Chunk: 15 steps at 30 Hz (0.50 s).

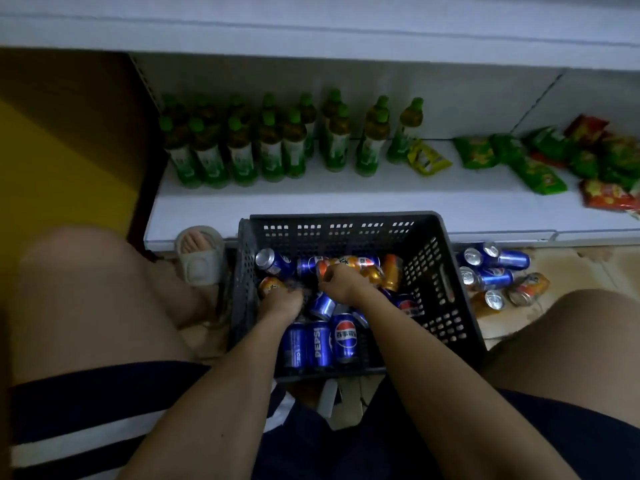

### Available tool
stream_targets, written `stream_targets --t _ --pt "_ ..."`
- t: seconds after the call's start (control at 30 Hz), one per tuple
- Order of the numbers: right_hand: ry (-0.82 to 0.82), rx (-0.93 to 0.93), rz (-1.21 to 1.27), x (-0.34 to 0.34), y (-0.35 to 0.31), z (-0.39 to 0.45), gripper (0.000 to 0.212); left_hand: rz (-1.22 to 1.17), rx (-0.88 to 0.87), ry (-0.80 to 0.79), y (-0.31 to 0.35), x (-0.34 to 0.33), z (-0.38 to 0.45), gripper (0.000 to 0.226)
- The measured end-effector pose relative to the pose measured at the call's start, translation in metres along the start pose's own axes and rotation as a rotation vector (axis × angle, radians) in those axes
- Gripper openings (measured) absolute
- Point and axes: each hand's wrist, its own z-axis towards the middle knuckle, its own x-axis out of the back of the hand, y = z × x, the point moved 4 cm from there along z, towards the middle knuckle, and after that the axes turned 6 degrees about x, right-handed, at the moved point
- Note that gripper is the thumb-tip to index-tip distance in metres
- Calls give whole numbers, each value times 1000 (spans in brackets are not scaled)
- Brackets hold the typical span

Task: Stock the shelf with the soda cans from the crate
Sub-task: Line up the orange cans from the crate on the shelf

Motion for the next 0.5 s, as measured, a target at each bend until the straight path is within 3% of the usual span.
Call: stream_targets --t 0.07,0.2,0.33,0.5 --pt "-51 -26 20 -22 7 16 24 -58 100 -10 -23 -12 15 36" --pt "-149 -22 13 -64 8 52 41 -181 211 30 -49 -26 50 41" --pt "-127 -17 -4 -99 10 92 67 -207 261 105 -57 -33 78 35" --pt "-122 -40 -45 -128 20 137 69 -193 240 188 -63 -44 114 29"
